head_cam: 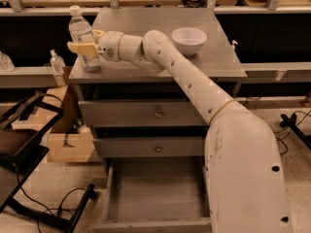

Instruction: Place blue plastic bottle into bottom drawer

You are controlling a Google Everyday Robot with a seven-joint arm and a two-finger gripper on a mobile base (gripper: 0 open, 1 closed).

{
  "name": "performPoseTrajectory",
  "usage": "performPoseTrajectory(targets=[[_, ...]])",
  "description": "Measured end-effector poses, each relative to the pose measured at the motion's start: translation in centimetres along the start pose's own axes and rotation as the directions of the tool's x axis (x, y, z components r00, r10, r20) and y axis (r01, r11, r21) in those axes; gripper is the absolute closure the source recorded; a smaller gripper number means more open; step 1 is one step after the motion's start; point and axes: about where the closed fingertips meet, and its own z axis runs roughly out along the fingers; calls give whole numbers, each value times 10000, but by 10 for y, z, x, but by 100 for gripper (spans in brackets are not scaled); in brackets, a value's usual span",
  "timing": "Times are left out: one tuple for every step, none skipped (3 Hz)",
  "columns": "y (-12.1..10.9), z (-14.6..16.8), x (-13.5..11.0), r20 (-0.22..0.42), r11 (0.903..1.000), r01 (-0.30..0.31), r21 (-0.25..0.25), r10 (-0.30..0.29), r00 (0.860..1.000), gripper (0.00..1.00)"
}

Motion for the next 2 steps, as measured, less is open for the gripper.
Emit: performPoseTrajectory(targets=[[2, 3, 0, 1, 10000, -4, -51, 4, 10000, 88], [4, 5, 0, 5, 10000, -10, -89, 10, 10000, 100]])
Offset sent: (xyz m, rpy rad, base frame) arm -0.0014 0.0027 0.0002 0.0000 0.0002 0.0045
